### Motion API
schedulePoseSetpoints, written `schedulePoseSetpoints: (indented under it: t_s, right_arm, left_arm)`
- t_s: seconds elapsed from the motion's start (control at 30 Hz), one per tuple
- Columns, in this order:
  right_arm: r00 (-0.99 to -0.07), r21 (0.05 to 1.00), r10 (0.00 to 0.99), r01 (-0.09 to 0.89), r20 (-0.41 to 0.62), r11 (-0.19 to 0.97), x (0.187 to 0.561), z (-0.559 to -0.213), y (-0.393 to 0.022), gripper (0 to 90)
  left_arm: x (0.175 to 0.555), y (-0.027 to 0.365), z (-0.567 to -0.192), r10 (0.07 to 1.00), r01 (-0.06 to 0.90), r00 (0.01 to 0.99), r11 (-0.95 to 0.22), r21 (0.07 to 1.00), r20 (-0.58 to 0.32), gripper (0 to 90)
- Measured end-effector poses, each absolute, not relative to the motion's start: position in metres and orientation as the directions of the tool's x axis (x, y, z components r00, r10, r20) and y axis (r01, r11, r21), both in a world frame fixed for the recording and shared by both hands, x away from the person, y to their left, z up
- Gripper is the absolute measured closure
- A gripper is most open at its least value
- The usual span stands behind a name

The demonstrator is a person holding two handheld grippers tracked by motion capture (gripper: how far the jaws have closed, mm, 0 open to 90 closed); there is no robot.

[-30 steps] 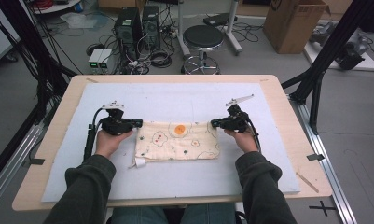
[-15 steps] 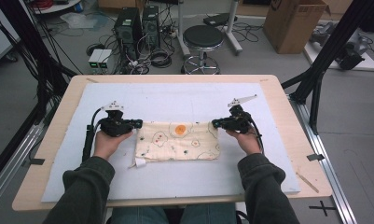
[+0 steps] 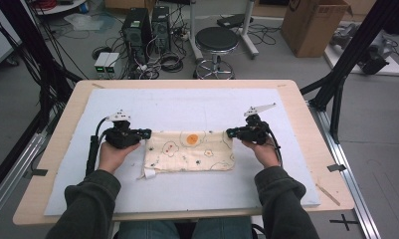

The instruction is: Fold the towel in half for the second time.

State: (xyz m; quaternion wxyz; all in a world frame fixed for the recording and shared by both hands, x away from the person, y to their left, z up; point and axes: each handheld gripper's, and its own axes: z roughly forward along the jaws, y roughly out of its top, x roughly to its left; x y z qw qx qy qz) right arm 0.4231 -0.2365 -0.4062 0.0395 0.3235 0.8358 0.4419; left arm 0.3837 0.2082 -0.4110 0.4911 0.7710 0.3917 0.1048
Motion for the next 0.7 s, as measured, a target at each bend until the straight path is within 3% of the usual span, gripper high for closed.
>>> schedulePoseSetpoints:
  t_s: [0.7]
  right_arm:
    - [-0.805, 0.776, 0.558, 0.477, 0.199, 0.412, 0.409, -0.404, -0.236, 85.9]
  left_arm:
    - [0.371, 0.207, -0.409, 0.694, 0.474, 0.691, -0.225, 0.851, -0.202, 85.2]
